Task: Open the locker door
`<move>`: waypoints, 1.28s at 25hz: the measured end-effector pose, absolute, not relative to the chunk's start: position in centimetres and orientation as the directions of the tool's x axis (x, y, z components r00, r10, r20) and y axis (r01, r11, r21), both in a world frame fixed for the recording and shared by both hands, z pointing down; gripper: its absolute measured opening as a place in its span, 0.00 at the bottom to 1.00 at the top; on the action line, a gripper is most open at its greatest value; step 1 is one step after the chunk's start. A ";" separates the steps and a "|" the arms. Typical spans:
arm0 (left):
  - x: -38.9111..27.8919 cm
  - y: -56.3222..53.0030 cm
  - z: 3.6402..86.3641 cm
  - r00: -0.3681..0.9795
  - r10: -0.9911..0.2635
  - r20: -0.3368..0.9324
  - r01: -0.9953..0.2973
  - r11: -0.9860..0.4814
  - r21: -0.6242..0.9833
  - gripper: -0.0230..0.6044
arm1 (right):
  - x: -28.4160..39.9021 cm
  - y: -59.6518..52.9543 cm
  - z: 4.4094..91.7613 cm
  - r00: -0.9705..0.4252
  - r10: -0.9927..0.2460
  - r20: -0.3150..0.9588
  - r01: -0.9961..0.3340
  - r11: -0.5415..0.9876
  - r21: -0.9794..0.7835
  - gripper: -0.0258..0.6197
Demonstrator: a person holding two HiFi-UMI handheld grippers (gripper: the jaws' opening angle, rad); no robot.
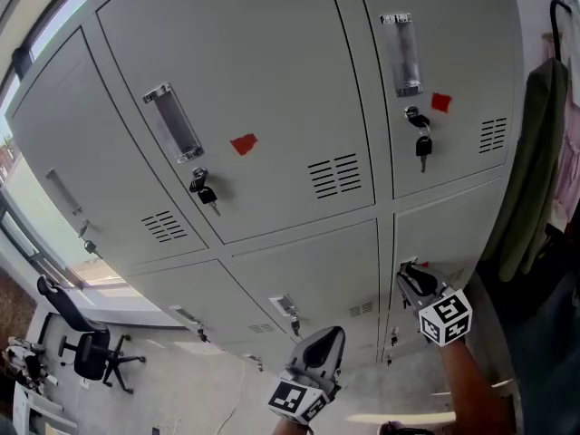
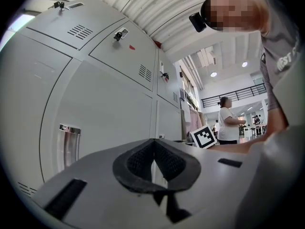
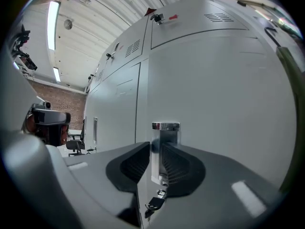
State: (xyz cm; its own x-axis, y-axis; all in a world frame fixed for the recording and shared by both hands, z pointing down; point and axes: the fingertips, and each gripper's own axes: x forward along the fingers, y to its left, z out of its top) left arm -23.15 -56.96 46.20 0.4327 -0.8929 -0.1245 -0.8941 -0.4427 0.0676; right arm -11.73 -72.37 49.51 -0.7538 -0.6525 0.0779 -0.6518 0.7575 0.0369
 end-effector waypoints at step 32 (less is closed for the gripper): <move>-19.8 -60.4 47.5 0.498 -0.860 -0.113 -0.856 -0.508 0.093 0.05 | -2.5 -61.4 49.2 -0.886 -0.464 -0.002 -0.463 0.885 0.044 0.11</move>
